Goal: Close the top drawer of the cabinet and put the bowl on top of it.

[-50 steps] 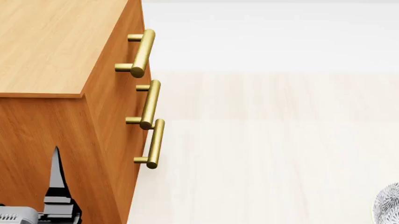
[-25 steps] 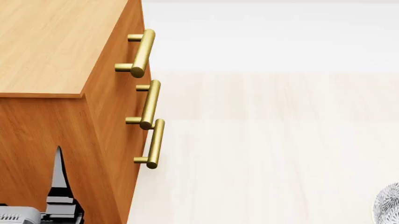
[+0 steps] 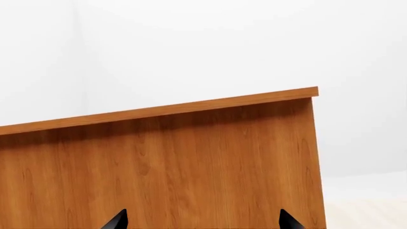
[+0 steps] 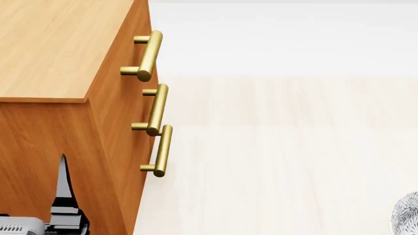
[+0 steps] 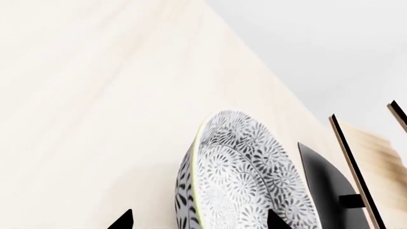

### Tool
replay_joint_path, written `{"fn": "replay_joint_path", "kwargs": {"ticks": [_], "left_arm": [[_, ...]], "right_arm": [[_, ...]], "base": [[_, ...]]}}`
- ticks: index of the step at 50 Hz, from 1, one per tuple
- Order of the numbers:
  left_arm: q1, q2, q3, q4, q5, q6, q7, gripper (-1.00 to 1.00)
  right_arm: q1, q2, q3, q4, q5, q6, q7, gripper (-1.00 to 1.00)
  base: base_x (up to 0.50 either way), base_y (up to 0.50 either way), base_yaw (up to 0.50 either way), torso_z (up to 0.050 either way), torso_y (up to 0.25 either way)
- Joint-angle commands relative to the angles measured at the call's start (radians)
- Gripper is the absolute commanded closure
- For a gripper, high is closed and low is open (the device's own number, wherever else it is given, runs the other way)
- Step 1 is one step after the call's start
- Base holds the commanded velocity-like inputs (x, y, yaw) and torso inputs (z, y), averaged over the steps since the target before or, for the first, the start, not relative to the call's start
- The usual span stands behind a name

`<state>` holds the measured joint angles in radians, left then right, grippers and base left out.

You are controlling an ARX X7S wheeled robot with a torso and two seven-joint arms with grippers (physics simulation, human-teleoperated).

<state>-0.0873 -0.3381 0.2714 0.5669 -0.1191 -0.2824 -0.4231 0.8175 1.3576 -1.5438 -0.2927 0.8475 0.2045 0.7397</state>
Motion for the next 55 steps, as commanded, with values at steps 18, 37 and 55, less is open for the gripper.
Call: {"fn": "replay_joint_path", "kwargs": {"ticks": [18, 37, 55], "left_arm": [[-0.001, -0.005, 0.005, -0.001, -0.007, 0.003, -0.007, -1.00], [-0.001, -0.010, 0.008, -0.001, -0.009, 0.007, -0.013, -1.00], [-0.001, -0.013, 0.012, -0.002, -0.012, 0.008, -0.018, -1.00]], "right_arm": [[-0.021, -0.004, -0.004, 0.027, 0.004, -0.026, -0.005, -1.00], [-0.041, -0.037, -0.004, 0.081, 0.010, -0.061, -0.017, -1.00], [-0.051, -0.034, -0.003, 0.089, 0.014, -0.072, -0.016, -1.00]], "base": [[0.00, 0.00, 0.00, 0.000, 0.000], [0.00, 0.00, 0.00, 0.000, 0.000], [0.00, 0.00, 0.00, 0.000, 0.000]]}}
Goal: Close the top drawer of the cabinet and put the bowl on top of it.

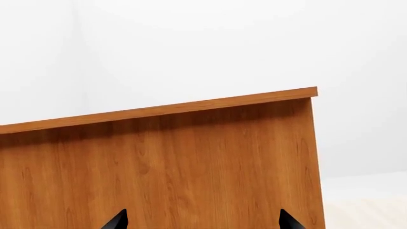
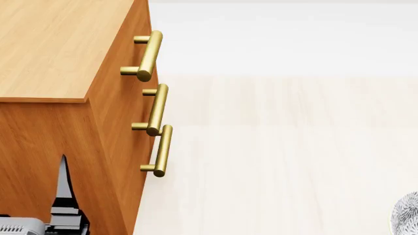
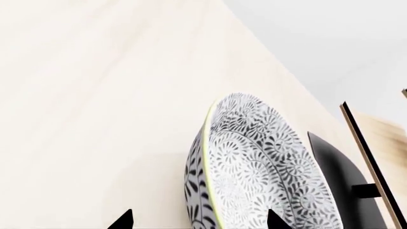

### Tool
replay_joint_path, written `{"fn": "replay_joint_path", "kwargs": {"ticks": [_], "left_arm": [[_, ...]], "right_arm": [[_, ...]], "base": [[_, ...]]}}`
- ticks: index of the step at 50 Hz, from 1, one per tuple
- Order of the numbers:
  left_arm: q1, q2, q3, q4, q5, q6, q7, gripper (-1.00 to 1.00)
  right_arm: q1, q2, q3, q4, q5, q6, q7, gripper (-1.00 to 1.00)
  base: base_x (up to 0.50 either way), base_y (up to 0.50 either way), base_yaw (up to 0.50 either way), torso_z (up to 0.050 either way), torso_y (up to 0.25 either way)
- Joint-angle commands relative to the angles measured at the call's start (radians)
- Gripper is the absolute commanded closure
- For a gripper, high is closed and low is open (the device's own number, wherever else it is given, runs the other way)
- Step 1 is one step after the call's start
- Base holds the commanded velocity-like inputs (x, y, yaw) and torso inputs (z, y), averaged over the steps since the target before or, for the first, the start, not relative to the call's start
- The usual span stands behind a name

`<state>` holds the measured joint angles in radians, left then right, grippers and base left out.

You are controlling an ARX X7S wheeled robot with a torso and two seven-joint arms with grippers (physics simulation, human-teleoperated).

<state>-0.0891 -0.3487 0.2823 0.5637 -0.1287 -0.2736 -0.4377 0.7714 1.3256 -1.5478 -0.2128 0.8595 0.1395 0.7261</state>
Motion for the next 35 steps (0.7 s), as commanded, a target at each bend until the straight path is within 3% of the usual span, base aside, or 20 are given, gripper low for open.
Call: {"fn": "replay_joint_path", "kwargs": {"ticks": [1, 35], "left_arm": [[0.000, -0.003, 0.001, 0.003, -0.004, -0.002, -0.004, -1.00], [-0.001, -0.010, 0.009, 0.003, -0.006, 0.003, -0.012, -1.00]], "right_arm": [[-0.004, -0.002, 0.002, 0.011, 0.002, -0.007, -0.003, -1.00], [-0.021, -0.027, 0.007, 0.053, 0.001, -0.036, -0.008, -1.00]], "base": [[0.00, 0.00, 0.00, 0.000, 0.000], [0.00, 0.00, 0.00, 0.000, 0.000]]}}
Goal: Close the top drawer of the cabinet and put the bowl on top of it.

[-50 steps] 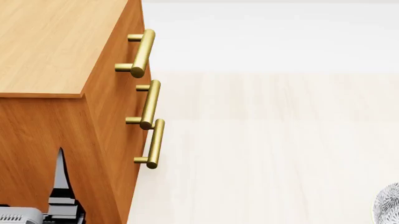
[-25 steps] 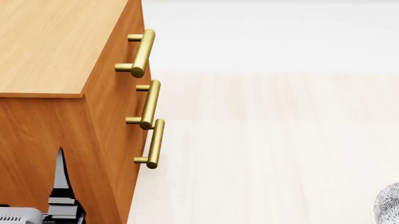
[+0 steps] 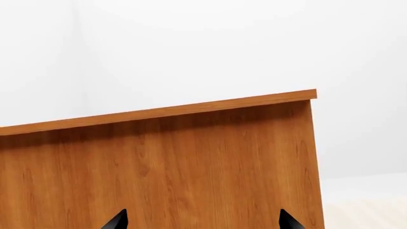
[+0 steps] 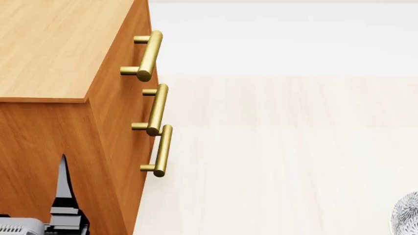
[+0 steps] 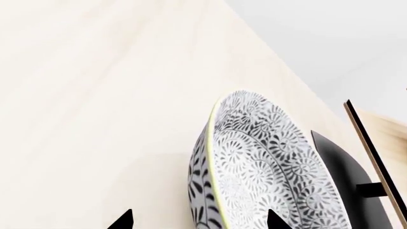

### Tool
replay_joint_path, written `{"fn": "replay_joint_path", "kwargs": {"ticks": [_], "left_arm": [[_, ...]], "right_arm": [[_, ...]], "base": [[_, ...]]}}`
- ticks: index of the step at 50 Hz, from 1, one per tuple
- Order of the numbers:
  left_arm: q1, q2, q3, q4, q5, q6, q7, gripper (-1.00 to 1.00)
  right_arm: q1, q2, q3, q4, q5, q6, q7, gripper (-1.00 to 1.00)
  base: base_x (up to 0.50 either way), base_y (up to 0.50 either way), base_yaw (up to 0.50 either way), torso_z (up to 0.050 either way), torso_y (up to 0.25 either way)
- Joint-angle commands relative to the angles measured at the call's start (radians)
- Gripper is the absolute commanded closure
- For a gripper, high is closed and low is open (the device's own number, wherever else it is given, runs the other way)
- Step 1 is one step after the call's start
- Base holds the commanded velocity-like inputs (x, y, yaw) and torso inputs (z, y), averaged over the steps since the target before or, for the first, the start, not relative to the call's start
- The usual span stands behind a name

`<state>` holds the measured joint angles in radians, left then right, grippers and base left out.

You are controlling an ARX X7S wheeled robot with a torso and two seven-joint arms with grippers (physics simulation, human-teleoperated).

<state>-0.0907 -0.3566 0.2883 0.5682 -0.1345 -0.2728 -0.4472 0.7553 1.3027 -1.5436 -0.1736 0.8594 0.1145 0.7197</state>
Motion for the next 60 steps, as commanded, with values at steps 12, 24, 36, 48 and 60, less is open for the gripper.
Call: {"fn": "replay_joint_path", "kwargs": {"ticks": [12, 24, 36, 48, 60], "left_arm": [[-0.002, -0.003, 0.006, -0.004, -0.002, 0.004, -0.006, -1.00], [-0.003, -0.006, 0.008, -0.004, -0.004, 0.002, -0.009, -1.00], [-0.005, -0.007, 0.014, -0.006, -0.003, 0.003, -0.012, -1.00], [0.016, -0.011, 0.010, -0.019, -0.004, 0.030, -0.018, -1.00], [0.000, -0.009, 0.020, -0.027, -0.001, 0.013, -0.020, -1.00]], "right_arm": [[-0.009, -0.016, 0.007, 0.039, 0.004, -0.022, -0.005, -1.00], [-0.015, -0.029, 0.008, 0.054, 0.005, -0.028, -0.009, -1.00], [-0.029, -0.041, 0.008, 0.079, -0.004, -0.055, -0.012, 1.00], [-0.017, -0.037, 0.022, 0.057, -0.011, -0.069, -0.007, 1.00], [0.093, 0.072, 0.105, -0.115, 0.003, -0.052, 0.008, 1.00]], "base": [[0.00, 0.00, 0.00, 0.000, 0.000], [0.00, 0.00, 0.00, 0.000, 0.000], [0.00, 0.00, 0.00, 0.000, 0.000], [0.00, 0.00, 0.00, 0.000, 0.000], [0.00, 0.00, 0.00, 0.000, 0.000]]}}
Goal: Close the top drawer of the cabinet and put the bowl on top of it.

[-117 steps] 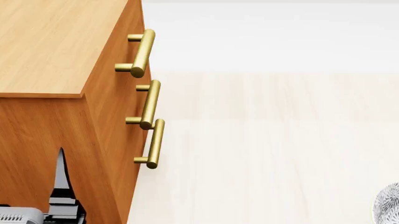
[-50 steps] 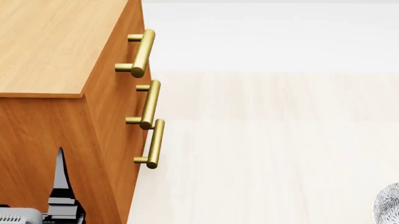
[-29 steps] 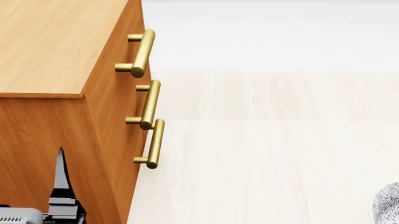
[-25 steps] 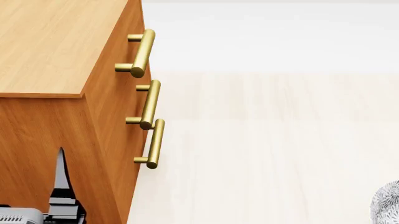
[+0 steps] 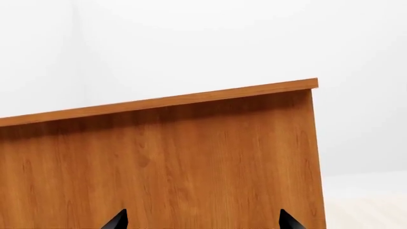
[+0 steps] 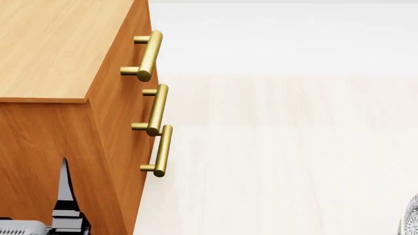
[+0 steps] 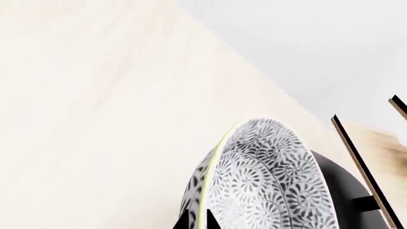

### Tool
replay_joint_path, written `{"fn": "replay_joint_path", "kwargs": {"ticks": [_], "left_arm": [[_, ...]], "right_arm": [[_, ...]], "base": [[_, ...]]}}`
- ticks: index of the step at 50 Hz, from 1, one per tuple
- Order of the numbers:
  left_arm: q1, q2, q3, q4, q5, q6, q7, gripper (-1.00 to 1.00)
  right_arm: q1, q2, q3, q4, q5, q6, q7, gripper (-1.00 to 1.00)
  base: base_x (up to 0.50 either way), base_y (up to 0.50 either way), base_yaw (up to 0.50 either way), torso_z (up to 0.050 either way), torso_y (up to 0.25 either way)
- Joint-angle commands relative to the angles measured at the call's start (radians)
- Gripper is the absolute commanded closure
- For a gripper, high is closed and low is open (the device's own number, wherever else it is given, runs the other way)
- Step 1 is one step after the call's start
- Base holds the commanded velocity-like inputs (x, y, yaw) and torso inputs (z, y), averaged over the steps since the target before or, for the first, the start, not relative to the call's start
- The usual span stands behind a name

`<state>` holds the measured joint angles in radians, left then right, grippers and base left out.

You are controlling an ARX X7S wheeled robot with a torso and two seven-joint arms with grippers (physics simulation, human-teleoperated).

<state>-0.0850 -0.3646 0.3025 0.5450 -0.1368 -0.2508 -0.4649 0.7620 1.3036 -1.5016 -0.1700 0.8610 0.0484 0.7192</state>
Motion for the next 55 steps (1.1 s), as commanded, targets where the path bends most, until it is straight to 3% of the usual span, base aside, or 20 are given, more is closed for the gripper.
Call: {"fn": "replay_joint_path", "kwargs": {"ticks": [1, 9, 16, 29, 36, 55], "left_arm": [[-0.011, 0.002, 0.006, -0.008, -0.003, -0.011, -0.001, -1.00], [-0.006, -0.004, -0.014, 0.003, -0.050, -0.001, 0.016, -1.00], [-0.002, -0.007, -0.019, 0.005, -0.067, 0.012, 0.024, -1.00], [-0.006, -0.009, -0.016, 0.010, -0.067, 0.006, 0.018, -1.00], [-0.011, -0.008, -0.016, -0.001, -0.073, 0.010, 0.020, -1.00], [-0.014, -0.012, -0.027, -0.017, -0.102, 0.014, 0.026, -1.00]], "right_arm": [[0.117, 0.093, 0.087, -0.157, 0.009, 0.024, 0.003, 1.00], [0.266, 0.135, 0.200, -0.270, 0.065, 0.128, -0.027, 1.00], [0.398, 0.094, 0.291, -0.307, 0.120, 0.257, -0.054, 1.00], [0.678, -0.145, 0.398, -0.224, 0.297, 0.635, 0.024, 1.00], [0.800, -0.258, 0.415, -0.140, 0.323, 0.759, 0.019, 1.00], [1.054, -0.549, 0.413, 0.106, 0.309, 0.932, -0.015, 1.00]], "base": [[0.00, 0.00, 0.00, 0.000, 0.000], [0.00, 0.00, 0.00, 0.000, 0.000], [0.00, 0.00, 0.00, 0.021, 0.158], [0.00, 0.00, 0.00, 0.026, 0.184], [0.00, 0.00, 0.00, 0.027, 0.184], [0.00, 0.00, 0.00, 0.027, 0.201]]}}
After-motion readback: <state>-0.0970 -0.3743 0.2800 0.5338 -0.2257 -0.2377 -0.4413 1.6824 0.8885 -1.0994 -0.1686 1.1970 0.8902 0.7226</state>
